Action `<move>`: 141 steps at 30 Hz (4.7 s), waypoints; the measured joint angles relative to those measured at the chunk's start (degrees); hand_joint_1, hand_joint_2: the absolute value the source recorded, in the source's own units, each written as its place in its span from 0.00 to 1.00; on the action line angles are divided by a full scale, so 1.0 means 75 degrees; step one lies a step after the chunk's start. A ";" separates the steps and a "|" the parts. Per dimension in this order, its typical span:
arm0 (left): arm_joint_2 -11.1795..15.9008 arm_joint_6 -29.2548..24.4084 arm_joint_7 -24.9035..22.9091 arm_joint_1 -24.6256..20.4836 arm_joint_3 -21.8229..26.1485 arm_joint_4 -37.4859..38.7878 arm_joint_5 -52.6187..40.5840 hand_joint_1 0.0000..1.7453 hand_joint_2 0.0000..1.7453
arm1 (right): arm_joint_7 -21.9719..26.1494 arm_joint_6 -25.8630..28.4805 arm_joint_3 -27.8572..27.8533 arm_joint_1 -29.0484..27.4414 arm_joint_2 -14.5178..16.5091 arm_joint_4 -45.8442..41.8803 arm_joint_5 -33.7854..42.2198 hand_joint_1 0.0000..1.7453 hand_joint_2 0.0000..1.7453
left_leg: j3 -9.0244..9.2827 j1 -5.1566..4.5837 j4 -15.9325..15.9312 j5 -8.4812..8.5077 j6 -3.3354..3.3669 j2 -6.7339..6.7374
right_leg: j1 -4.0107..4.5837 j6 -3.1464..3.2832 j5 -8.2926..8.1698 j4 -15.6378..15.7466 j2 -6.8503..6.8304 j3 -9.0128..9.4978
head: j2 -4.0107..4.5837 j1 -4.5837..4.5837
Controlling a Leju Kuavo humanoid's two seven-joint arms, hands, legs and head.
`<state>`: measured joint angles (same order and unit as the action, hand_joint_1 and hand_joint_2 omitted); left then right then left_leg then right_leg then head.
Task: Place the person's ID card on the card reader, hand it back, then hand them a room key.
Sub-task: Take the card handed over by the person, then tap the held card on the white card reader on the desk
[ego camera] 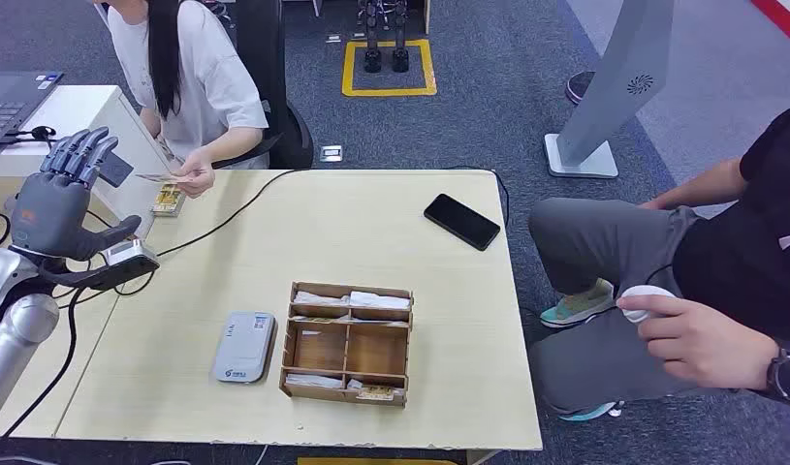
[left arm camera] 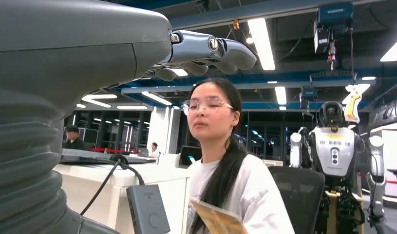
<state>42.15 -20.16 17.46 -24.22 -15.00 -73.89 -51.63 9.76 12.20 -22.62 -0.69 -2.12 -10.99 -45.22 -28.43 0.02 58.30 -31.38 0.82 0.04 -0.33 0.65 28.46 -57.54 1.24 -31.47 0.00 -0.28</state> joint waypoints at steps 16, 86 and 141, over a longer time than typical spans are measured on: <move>-0.0007 0.0012 -0.0125 0.0019 -0.0296 0.0367 -0.0053 0.00 1.00 | 0.0007 0.0012 -0.0017 0.0023 0.0035 0.0000 -0.0041 0.00 1.00 | -0.0002 0.0001 0.0000 0.0000 0.0000 -0.0001 | 0.0000 0.0000 0.0000 0.0000 -0.0001 0.0000 | 0.0000 0.0000; -0.1265 0.5589 -0.0820 0.2725 0.1210 -0.0637 0.7054 1.00 1.00 | 0.0023 0.0153 -0.0857 -0.0037 0.0104 0.0017 -0.0356 0.00 1.00 | -0.0004 -0.0002 0.0001 -0.0010 0.0001 0.0000 | -0.0004 -0.0002 0.0005 0.0002 0.0005 0.0002 | 0.0000 -0.0001; -0.2968 0.2363 -0.1556 0.3545 0.1275 -0.0317 0.2550 1.00 1.00 | -0.0001 0.0125 -0.1527 -0.0003 0.0249 -0.0004 -0.1031 0.00 1.00 | -0.0003 -0.0004 0.0004 -0.0015 0.0008 -0.0015 | -0.0005 -0.0006 0.0005 0.0007 -0.0018 0.0013 | 0.0000 0.0000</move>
<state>19.89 -2.44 5.79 2.37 -5.44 -76.26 -32.50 9.75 13.14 -34.07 -0.71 -0.25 -11.02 -52.95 -28.45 -0.01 58.33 -31.49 0.88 -0.07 -0.37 0.61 28.50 -57.49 1.10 -31.38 0.00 -0.28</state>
